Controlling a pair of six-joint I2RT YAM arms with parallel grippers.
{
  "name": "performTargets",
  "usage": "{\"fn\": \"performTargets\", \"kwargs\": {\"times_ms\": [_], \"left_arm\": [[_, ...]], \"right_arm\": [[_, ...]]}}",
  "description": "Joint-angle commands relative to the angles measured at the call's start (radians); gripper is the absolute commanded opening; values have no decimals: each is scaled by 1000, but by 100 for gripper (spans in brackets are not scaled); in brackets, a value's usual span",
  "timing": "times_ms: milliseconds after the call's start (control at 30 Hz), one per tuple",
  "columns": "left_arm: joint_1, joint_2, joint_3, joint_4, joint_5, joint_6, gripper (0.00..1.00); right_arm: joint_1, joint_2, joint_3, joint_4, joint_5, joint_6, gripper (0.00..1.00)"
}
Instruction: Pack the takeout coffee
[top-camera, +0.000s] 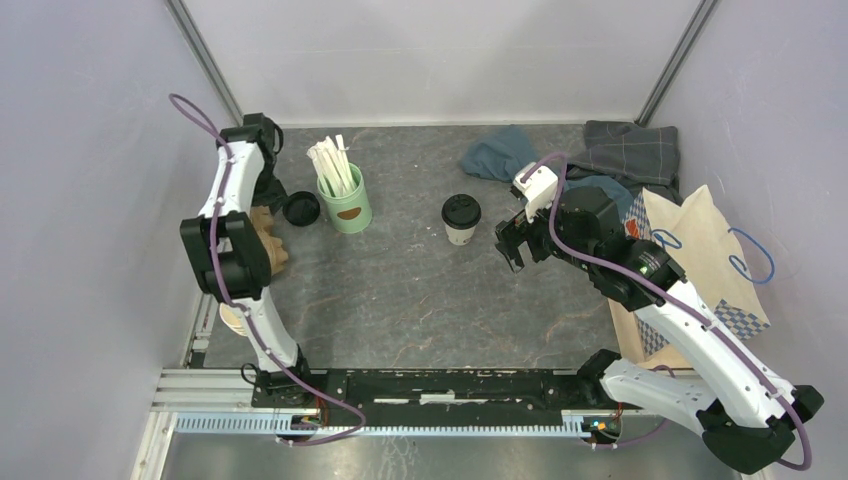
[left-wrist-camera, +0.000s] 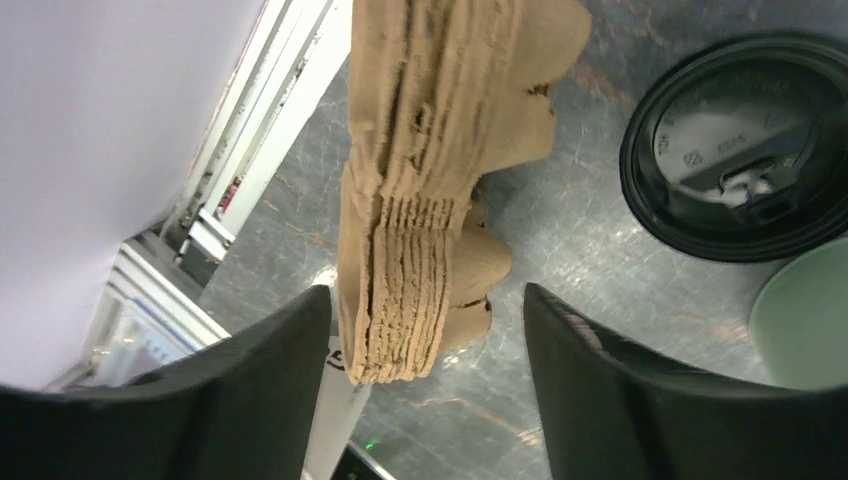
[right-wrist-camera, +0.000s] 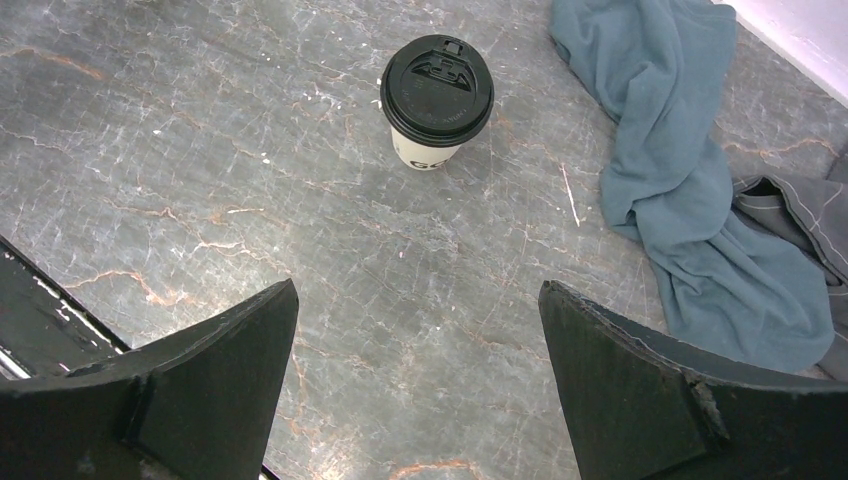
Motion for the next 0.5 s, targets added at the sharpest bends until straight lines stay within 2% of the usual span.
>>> {"fn": "performTargets", "kwargs": {"times_ms": [0,67,200,300,467], "left_arm": [[53,-113,-46,94,-44,-62,87],[76,-109,-68,131,-41,-37,93],[85,-42,-41,155,-28,39,94],[84,9,-5,184,10,97,89],[79,100,55,145,-11,129,79]], "right_arm": [[6,-15,1,33,16,-6,98],[5,-16,-2,33,18,-6,98],[6,-15,-2,34,16,-7,98],[5,-13,-3,34,16,-5,98],[7,-10,-4,38,10,-4,98]]}}
